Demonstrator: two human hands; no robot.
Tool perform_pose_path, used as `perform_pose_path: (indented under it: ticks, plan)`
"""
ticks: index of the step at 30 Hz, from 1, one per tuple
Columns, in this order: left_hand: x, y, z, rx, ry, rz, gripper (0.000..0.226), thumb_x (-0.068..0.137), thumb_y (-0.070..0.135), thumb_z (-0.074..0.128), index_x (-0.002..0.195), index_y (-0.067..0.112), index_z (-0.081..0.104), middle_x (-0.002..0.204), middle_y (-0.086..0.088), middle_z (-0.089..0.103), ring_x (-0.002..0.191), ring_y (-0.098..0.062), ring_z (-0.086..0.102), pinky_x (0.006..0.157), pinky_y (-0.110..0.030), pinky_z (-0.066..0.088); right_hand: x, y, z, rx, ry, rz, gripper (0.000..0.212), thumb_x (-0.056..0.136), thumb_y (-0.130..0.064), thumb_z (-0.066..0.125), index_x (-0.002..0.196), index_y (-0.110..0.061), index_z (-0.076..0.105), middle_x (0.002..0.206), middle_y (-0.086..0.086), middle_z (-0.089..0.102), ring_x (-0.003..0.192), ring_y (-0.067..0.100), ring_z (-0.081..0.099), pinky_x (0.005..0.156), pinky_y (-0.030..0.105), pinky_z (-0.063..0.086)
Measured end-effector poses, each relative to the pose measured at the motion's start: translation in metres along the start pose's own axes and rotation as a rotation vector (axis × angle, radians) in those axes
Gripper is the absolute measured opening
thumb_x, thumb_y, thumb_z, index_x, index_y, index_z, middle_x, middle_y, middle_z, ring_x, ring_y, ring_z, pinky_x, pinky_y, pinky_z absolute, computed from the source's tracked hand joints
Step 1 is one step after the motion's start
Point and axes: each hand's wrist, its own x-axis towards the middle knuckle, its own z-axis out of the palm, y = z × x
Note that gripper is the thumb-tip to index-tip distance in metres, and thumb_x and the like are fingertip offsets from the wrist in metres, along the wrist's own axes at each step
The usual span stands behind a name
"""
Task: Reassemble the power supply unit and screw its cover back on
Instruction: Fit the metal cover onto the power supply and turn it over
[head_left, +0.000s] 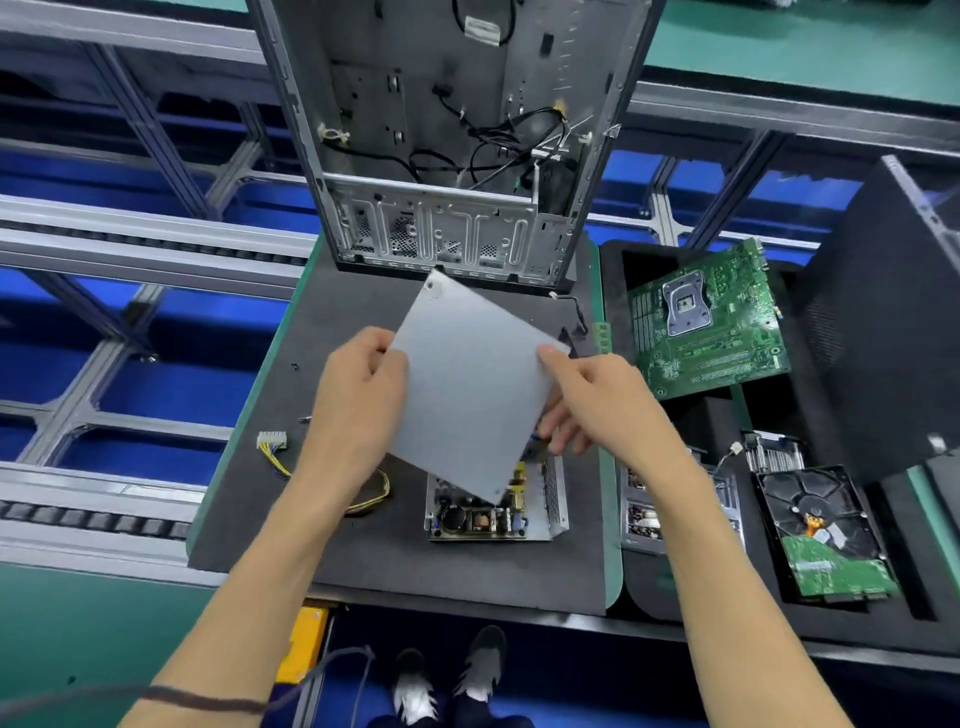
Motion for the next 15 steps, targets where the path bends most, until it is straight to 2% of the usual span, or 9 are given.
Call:
perform_pose_path:
  ticks: [1, 3, 5, 7, 9, 10, 12, 13, 15]
  plan:
    - [0.002, 0.004, -0.003, 0.103, 0.020, 0.042, 0.021, 0.090, 0.028, 0.045, 0.076, 0.024, 0.059, 0.063, 0.010, 0.061, 0.065, -0.009, 0.054, 0.059, -0.029, 0.041, -0.001, -0.001, -0.006, -0.156, 0.063, 0.008, 0.063, 0.102, -0.059, 0.046, 0.072, -0.008, 0.066, 0.056, 0.000, 0.070, 0.056, 0.023, 0.071, 0.056, 0.032, 0.056]
    - [0.007, 0.011, -0.009, 0.269, 0.026, 0.108, 0.025, 0.082, 0.039, 0.041, 0.068, 0.023, 0.056, 0.057, 0.009, 0.050, 0.063, -0.018, 0.045, 0.061, -0.034, 0.037, 0.000, 0.000, -0.017, -0.381, 0.341, -0.056, 0.057, 0.098, -0.065, 0.048, 0.068, -0.019, 0.064, 0.064, -0.005, 0.070, 0.071, 0.021, 0.070, 0.070, 0.035, 0.055]
    - [0.009, 0.020, -0.008, 0.370, -0.033, 0.164, 0.029, 0.078, 0.042, 0.042, 0.067, 0.017, 0.053, 0.053, 0.006, 0.040, 0.060, -0.019, 0.035, 0.059, -0.033, 0.035, -0.001, -0.006, -0.022, -0.242, 0.452, -0.242, 0.041, 0.095, -0.061, 0.057, 0.075, -0.027, 0.063, 0.075, -0.011, 0.070, 0.080, 0.012, 0.066, 0.074, 0.033, 0.051]
    - [0.010, 0.030, -0.001, 0.472, -0.149, 0.222, 0.030, 0.076, 0.041, 0.042, 0.065, 0.014, 0.047, 0.054, 0.003, 0.035, 0.060, -0.017, 0.029, 0.057, -0.031, 0.033, -0.001, -0.016, -0.023, -0.065, 0.288, -0.412, 0.026, 0.092, -0.058, 0.061, 0.082, -0.035, 0.067, 0.086, -0.018, 0.071, 0.087, 0.003, 0.065, 0.079, 0.025, 0.049]
    - [0.010, 0.039, 0.007, 0.569, -0.255, 0.283, 0.031, 0.074, 0.043, 0.041, 0.065, 0.014, 0.049, 0.057, -0.001, 0.041, 0.060, -0.017, 0.031, 0.056, -0.029, 0.033, -0.002, -0.025, -0.021, -0.125, 0.072, -0.515, 0.021, 0.092, -0.056, 0.062, 0.079, -0.041, 0.068, 0.081, -0.027, 0.069, 0.085, -0.005, 0.062, 0.078, 0.019, 0.044]
    - [0.011, 0.042, 0.011, 0.609, -0.296, 0.317, 0.034, 0.075, 0.044, 0.040, 0.067, 0.013, 0.052, 0.059, -0.002, 0.047, 0.060, -0.019, 0.035, 0.057, -0.029, 0.034, -0.002, -0.027, -0.020, -0.160, -0.033, -0.536, 0.028, 0.096, -0.051, 0.062, 0.071, -0.040, 0.066, 0.069, -0.026, 0.064, 0.072, -0.005, 0.059, 0.071, 0.015, 0.040]
    - [0.015, 0.048, 0.015, 0.674, -0.346, 0.387, 0.040, 0.076, 0.047, 0.036, 0.070, 0.013, 0.056, 0.061, -0.001, 0.052, 0.061, -0.018, 0.046, 0.058, -0.029, 0.037, -0.001, -0.029, -0.020, -0.160, -0.200, -0.497, 0.053, 0.102, -0.046, 0.058, 0.052, -0.031, 0.048, 0.048, -0.016, 0.039, 0.049, 0.004, 0.037, 0.054, 0.017, 0.027]
    - [0.018, 0.050, 0.016, 0.703, -0.355, 0.420, 0.040, 0.076, 0.047, 0.035, 0.069, 0.013, 0.055, 0.059, -0.001, 0.052, 0.062, -0.017, 0.048, 0.057, -0.029, 0.036, -0.001, -0.029, -0.022, -0.147, -0.261, -0.467, 0.058, 0.103, -0.047, 0.056, 0.051, -0.027, 0.039, 0.049, -0.013, 0.029, 0.048, 0.007, 0.027, 0.051, 0.021, 0.022]
    - [0.024, 0.051, 0.017, 0.744, -0.343, 0.477, 0.037, 0.075, 0.043, 0.035, 0.067, 0.012, 0.053, 0.057, -0.003, 0.050, 0.062, -0.021, 0.046, 0.056, -0.029, 0.034, -0.003, -0.026, -0.023, -0.125, -0.366, -0.450, 0.052, 0.101, -0.050, 0.056, 0.054, -0.028, 0.045, 0.054, -0.013, 0.030, 0.052, 0.006, 0.026, 0.050, 0.022, 0.022]
